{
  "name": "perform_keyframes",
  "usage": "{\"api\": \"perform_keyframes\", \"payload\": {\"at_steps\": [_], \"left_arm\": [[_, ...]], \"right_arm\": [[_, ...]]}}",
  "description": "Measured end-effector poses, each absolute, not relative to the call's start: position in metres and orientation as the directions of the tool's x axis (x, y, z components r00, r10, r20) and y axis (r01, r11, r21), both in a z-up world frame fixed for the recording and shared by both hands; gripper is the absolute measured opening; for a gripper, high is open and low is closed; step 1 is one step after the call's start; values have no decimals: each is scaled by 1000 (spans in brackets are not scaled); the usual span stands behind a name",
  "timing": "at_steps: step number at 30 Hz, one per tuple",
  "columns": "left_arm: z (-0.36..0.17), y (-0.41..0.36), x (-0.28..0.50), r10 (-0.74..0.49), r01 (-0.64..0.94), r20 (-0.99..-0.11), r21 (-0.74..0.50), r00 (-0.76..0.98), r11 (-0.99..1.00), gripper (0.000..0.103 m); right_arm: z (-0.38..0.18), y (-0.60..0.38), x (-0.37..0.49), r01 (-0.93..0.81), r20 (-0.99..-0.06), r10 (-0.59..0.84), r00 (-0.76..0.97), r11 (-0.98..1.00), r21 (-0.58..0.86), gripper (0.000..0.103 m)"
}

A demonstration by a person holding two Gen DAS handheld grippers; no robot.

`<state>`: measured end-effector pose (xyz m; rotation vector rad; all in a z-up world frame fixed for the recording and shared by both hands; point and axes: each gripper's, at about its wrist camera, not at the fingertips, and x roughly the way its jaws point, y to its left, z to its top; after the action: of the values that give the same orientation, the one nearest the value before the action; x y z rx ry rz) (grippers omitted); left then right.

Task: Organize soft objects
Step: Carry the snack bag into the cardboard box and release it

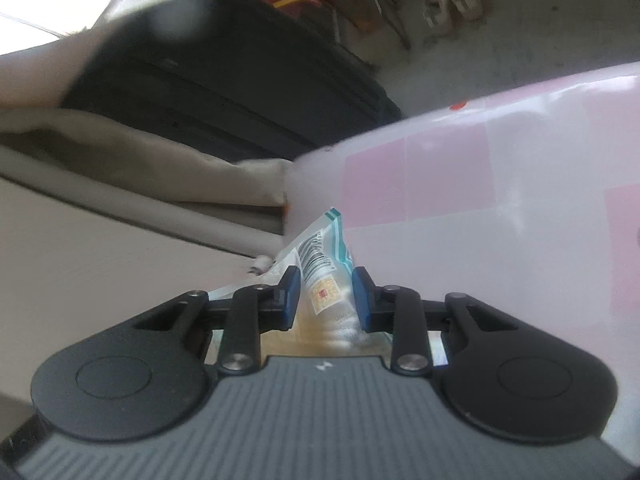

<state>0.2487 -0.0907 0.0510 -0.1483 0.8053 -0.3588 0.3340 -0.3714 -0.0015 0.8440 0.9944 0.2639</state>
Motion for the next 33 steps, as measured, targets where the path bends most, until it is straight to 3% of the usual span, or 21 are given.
{"api": "perform_keyframes", "payload": {"at_steps": [9, 20, 28, 33], "left_arm": [[92, -149, 177, -522, 442, -626, -296, 580, 847, 21], [67, -288, 151, -629, 650, -678, -287, 381, 704, 21], [30, -391, 156, -610, 699, -740, -276, 283, 660, 21], [-3, -434, 161, -560, 711, -793, -248, 241, 657, 32]], "right_arm": [[51, -447, 214, 172, -570, 508, 646, 630, 757, 26], [39, -579, 76, 330, -593, 340, 730, 585, 741, 25], [17, -667, 84, 384, -632, 235, 739, 624, 681, 25], [4, -699, 121, 370, -639, 120, 760, 729, 576, 26]]}}
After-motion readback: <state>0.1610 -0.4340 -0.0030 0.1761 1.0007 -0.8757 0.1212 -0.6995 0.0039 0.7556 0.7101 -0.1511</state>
